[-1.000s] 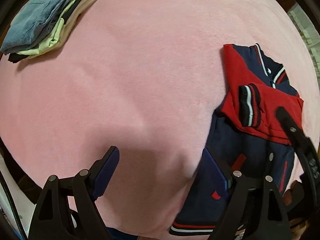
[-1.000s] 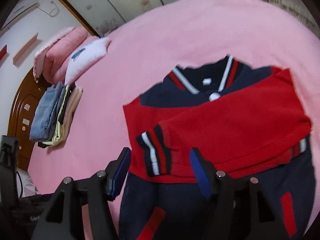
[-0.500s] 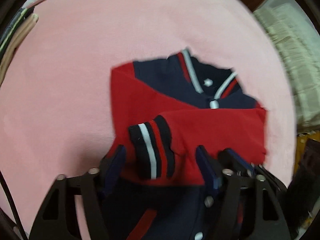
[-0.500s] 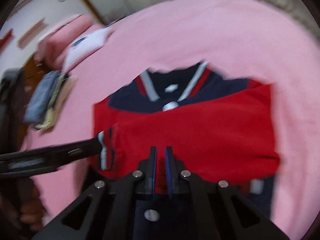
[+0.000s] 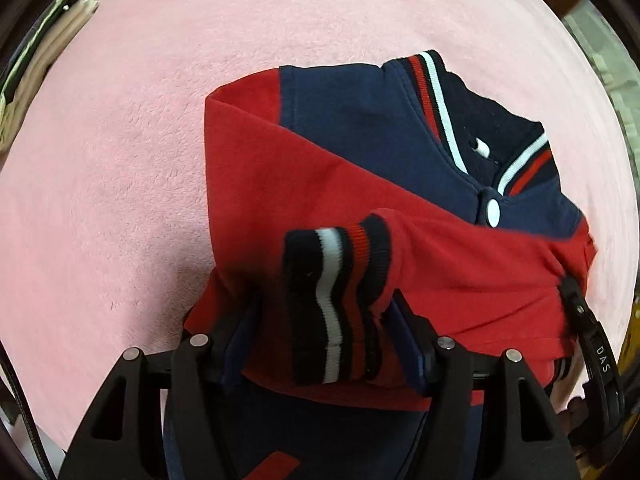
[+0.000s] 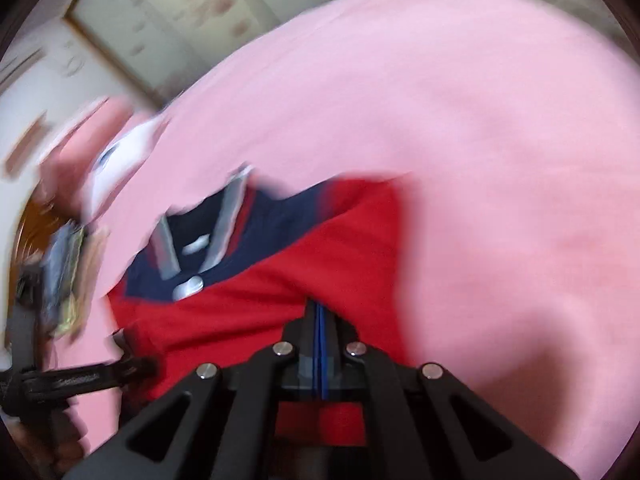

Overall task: Fold large clothes
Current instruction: 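Lay the red sleeve across the jacket over the first sleeve with the right gripper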

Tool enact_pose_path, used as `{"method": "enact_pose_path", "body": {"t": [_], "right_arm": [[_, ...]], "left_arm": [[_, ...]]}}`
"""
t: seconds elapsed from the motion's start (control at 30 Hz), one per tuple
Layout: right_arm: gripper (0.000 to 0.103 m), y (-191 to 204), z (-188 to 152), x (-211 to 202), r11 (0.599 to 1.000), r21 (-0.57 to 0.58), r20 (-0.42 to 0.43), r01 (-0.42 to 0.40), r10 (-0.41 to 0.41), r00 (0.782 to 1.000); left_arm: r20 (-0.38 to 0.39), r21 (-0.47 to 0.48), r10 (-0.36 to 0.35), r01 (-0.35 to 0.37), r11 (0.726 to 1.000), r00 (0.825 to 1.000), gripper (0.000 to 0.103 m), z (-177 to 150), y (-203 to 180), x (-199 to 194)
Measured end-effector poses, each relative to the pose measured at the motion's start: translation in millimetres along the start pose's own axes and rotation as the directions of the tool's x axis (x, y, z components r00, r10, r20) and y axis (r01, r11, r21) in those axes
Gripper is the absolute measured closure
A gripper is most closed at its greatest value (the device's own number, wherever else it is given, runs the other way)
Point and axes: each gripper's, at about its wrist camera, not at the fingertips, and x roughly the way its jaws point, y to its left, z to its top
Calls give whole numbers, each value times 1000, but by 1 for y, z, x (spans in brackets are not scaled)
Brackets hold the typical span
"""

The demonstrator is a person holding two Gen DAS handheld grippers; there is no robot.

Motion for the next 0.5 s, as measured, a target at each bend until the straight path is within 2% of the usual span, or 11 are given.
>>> {"method": "enact_pose_path", "body": {"t": [0.07,0.13,0.2,0.23,0.27,0.3,0.33,0.37,0.4,0.47,0.5], "right_arm": [[103,-9,-1,-7,998,51,39,42,-44,998],[103,-3,-2,-15,987,37,74,155,-157,985],[101,3,-1,-22,980,29,87,195,-197,977],[97,7,0,-28,986,36,90,165,-167,982],[97,9,1,-32,994,33,90,100,-103,991],[97,16,2,-34,1000,6,71,0,-1,997],[97,24,2,-32,995,-35,30,-95,96,995],[97,30,2,-30,985,-64,-3,-161,161,987],[97,38,2,-26,965,-89,-43,-247,244,969],[97,54,2,-7,924,-76,-146,-375,362,921],[97,59,3,3,918,-54,-200,-394,376,905]], "left_arm": [[11,1,22,-22,1000,1000,38,-1,-3,0],[25,5,35,-35,999,999,38,-2,-5,-2],[33,23,54,-55,998,998,38,-4,-9,-7],[37,31,61,-62,998,997,39,-4,-16,-10],[45,43,62,-64,997,997,43,-3,-25,-16],[50,53,49,-52,997,998,44,-3,-28,-20],[53,71,16,-20,997,998,45,-4,-33,-24],[57,87,-9,4,996,998,45,-6,-34,-28],[70,108,-7,0,994,998,46,-6,-38,-30],[89,143,38,-50,989,995,51,-5,-44,-29],[88,160,86,-99,982,992,52,-3,-46,-25]]}}
